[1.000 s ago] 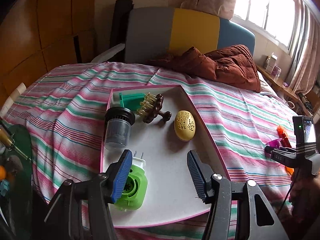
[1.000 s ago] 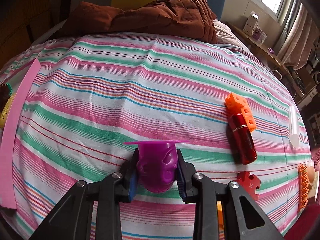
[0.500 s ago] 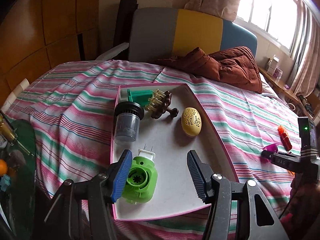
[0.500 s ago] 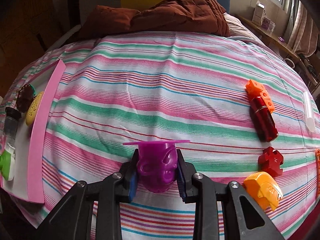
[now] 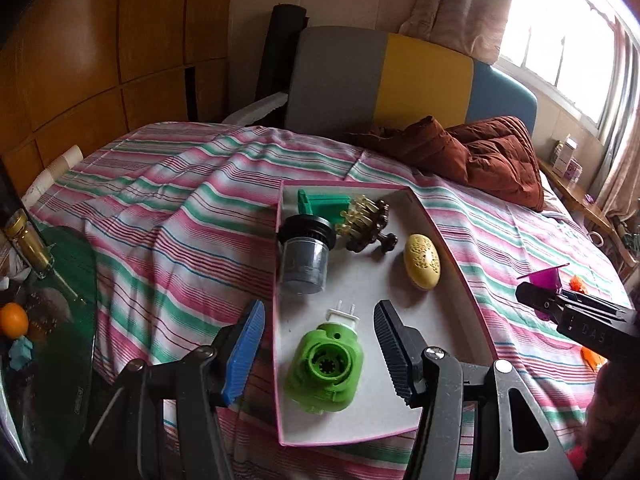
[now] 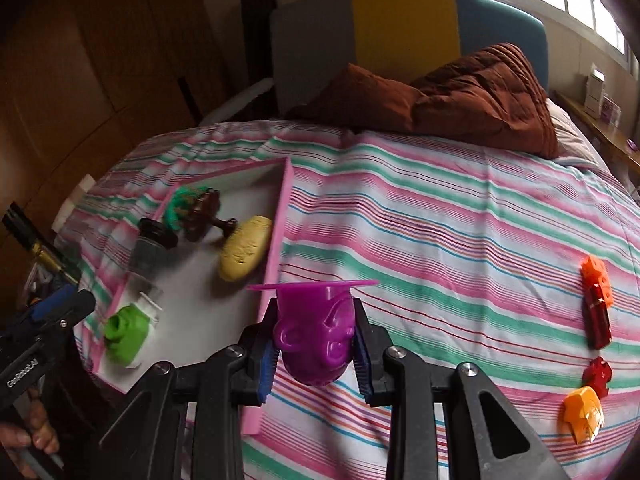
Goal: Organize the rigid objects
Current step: 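Carry the purple suction cup over the tray and open the right tool, then withdraw the right tool from the tray toward the loose toys, then grasp the yellow plastic piece with the left tool while the right tool approaches the red puzzle piece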
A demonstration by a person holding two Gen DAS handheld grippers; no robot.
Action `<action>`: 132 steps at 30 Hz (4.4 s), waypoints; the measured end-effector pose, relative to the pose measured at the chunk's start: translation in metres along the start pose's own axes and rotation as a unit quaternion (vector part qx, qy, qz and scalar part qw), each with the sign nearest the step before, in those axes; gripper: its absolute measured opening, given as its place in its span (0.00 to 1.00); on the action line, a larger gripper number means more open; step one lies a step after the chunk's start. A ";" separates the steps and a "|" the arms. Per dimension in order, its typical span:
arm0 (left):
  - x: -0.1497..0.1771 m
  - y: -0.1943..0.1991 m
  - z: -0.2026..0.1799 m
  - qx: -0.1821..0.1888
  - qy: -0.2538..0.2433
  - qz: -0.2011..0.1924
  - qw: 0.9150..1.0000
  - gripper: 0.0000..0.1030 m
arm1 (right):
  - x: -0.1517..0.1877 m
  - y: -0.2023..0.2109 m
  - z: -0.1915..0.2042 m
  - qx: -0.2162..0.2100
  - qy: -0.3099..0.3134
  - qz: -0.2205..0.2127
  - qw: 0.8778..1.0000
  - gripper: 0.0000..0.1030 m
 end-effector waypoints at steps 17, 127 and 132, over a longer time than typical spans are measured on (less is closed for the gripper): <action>0.006 -0.007 0.042 -0.038 0.023 0.012 0.999 0.56 | 0.020 -0.096 0.115 -0.111 -0.012 0.087 0.990 0.39; 0.124 -0.027 -0.364 0.351 -0.249 0.152 0.890 0.26 | 0.059 0.104 -0.309 0.151 -0.475 -0.053 0.865 0.46; 0.120 -0.025 -0.335 0.332 -0.236 0.135 0.903 0.26 | 0.071 0.100 -0.316 0.190 -0.468 -0.026 0.863 0.46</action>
Point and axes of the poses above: each gripper's, at about its wrist camera, not at the fingertips, and y roughly against the way its jaws point, z to its left, x to its underside, the point moved 9 cm from there along -y, roughly the way its jaws point, and after that the axes turned 12 degrees about -z, right-handed, at the moved point
